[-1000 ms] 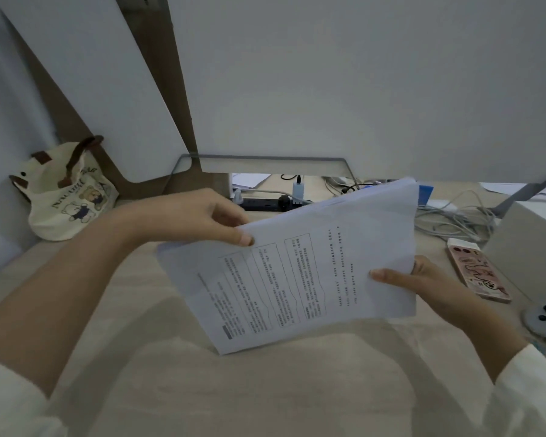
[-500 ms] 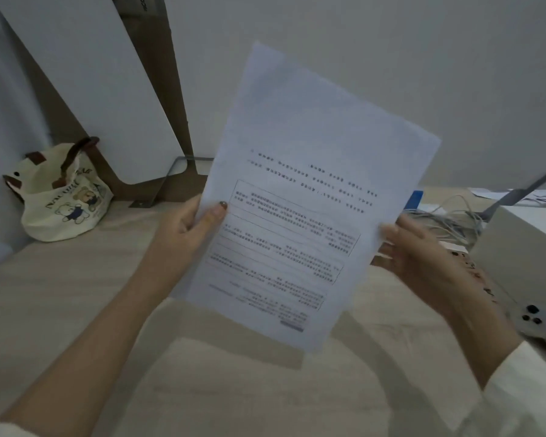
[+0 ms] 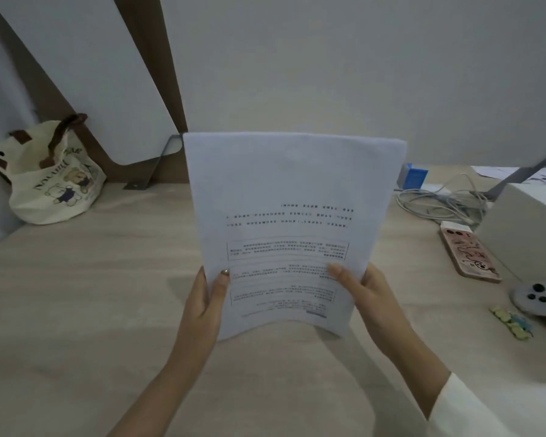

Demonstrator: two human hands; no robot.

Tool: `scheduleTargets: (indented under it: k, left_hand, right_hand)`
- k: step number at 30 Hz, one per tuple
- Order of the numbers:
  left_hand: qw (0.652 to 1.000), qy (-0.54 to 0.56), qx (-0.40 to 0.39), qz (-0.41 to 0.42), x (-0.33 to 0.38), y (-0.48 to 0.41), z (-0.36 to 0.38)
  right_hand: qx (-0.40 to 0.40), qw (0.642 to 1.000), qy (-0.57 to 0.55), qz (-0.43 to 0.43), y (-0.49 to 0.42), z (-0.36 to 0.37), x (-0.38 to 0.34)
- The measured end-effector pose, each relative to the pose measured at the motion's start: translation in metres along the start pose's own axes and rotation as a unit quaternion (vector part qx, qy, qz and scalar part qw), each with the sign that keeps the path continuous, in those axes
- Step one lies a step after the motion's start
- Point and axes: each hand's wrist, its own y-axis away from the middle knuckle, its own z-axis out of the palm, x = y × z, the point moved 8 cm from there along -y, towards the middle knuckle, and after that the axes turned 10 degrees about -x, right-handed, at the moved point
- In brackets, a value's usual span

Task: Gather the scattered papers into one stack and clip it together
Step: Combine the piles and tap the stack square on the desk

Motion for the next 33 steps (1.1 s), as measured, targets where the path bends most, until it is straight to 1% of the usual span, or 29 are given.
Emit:
scheduleTargets:
  k: [3, 5, 8, 10, 14, 18, 23, 25, 27, 31, 33]
  left_hand:
    - [1.0, 0.012, 0.011, 0.027, 0.009, -0.003, 0.0]
    - [0.999, 0.024, 0.011, 0.03, 0.006, -0.001, 0.0]
    - [1.0, 0.011, 0.005, 0.003, -0.01, 0.009, 0.007]
    - [1.0, -0.003, 0.009, -0.001, -0.012, 0.011, 0.009]
    - [1.0, 0.005, 0.031, 0.003, -0.013, 0.01, 0.005]
    - [0.999, -0.014, 0.026, -0.032, -0.026, 0.016, 0.007]
    - [0.997, -0.026, 0.027, -0.066, -0.029, 0.009, 0.004]
    - [0.995, -0.019, 0.027, -0.092, -0.034, 0.009, 0.004]
    - [0.991, -0.013, 0.03, -0.133, -0.045, 0.01, 0.004]
    - [0.967, -0.019, 0.018, -0.253, -0.071, 0.015, 0.007]
    - [0.957, -0.039, 0.001, -0.288, -0.078, 0.014, 0.007]
  right_hand:
    - [-0.003, 1.0, 0.001, -0.018, -0.003, -0.003, -0.011]
    - [-0.015, 1.0, -0.004, -0.025, -0.002, -0.005, -0.011]
    - [0.001, 1.0, -0.005, -0.001, 0.007, -0.006, 0.013]
    - [0.015, 1.0, -0.009, 0.01, 0.011, -0.006, 0.024]
    - [0.008, 1.0, -0.029, 0.001, 0.008, -0.009, 0.023]
    - [0.011, 1.0, 0.001, 0.017, 0.016, -0.007, 0.038]
    - [0.026, 0.999, -0.004, 0.038, 0.017, -0.014, 0.042]
    - [0.037, 0.998, 0.001, 0.059, 0.017, -0.02, 0.043]
    - [0.046, 0.993, 0.029, 0.1, 0.016, -0.025, 0.052]
    - [0.05, 0.967, 0.155, 0.198, 0.01, -0.032, 0.074]
    - [0.035, 0.955, 0.185, 0.227, 0.007, -0.031, 0.08]
